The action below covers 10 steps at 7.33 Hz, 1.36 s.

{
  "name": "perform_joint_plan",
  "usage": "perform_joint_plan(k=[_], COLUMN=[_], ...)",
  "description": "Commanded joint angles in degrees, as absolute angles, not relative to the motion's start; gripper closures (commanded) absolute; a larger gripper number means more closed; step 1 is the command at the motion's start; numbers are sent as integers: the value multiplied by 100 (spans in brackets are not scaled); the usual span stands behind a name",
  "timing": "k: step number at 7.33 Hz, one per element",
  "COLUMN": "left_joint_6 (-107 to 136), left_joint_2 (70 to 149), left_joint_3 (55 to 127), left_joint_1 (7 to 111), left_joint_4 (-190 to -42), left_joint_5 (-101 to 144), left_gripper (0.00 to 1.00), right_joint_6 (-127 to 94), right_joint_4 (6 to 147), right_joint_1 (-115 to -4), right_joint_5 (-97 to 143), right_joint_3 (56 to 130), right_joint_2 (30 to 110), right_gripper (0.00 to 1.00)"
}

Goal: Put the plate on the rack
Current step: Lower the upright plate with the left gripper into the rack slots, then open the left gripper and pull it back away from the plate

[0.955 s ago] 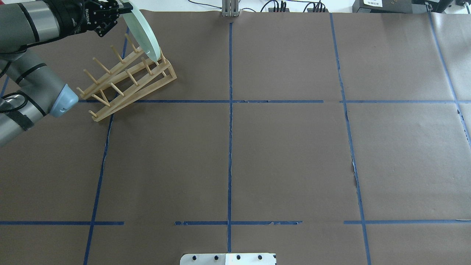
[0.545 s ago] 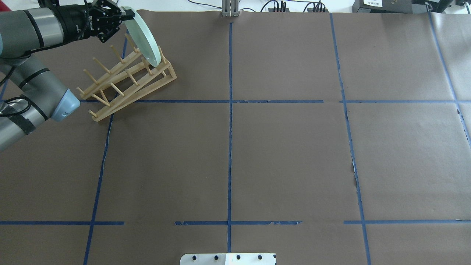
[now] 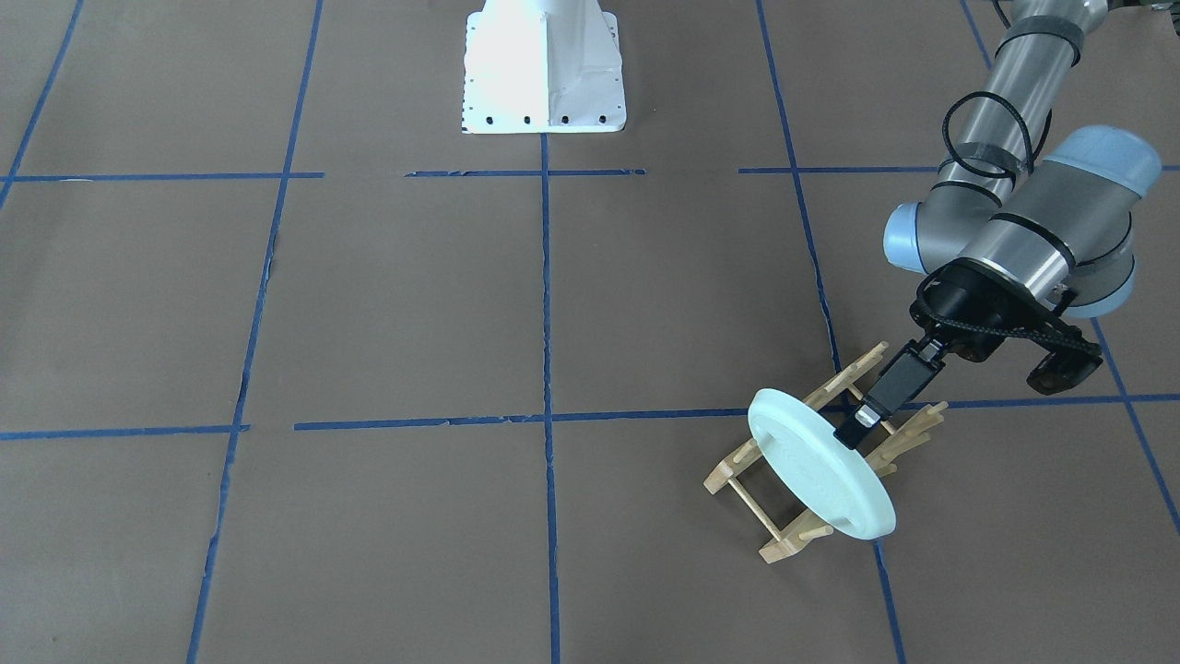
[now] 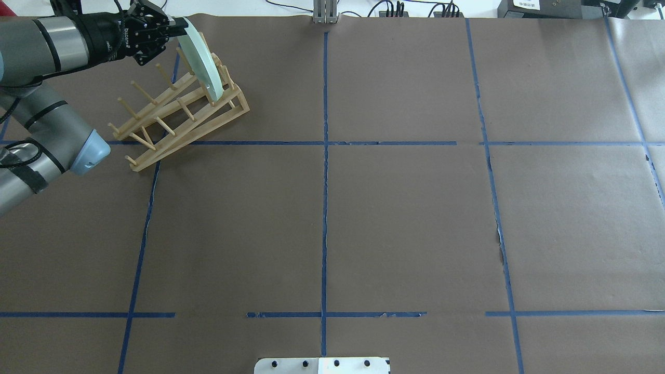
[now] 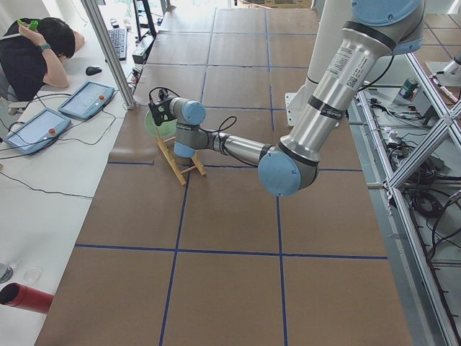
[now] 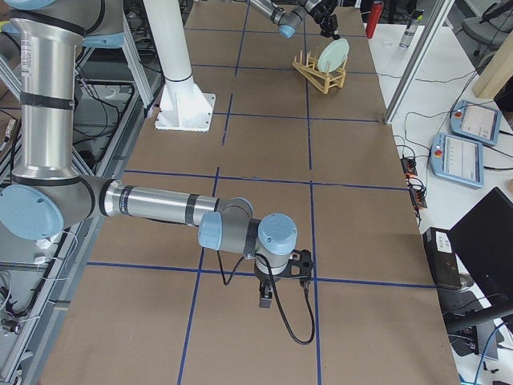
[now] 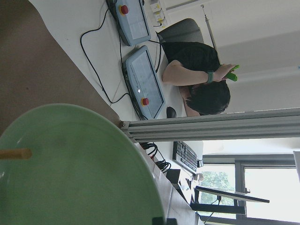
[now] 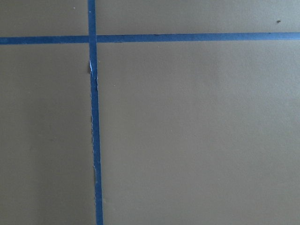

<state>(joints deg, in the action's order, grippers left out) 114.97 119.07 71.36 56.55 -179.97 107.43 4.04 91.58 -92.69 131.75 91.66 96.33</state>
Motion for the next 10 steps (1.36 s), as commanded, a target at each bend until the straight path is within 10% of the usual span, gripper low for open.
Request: perform_joint_plan(k=[1,10], left_joint_6=[11278,2973], left_joint_2=[11900,9099], left_joint_3=[7189,9051], left_joint_1=[5651,6923], left_joint_4=[-17790,-13253], left_joint_5=[10784,12269], left_gripper=[0,0], right_joint_6=[404,404], right_joint_4=[9158,9158], right_joint_1=[-9272,-9264], right_joint_5=[13175,13175], right_joint_3=[9167,9167], right_joint_2=[9633,9633], right_gripper=[0,0])
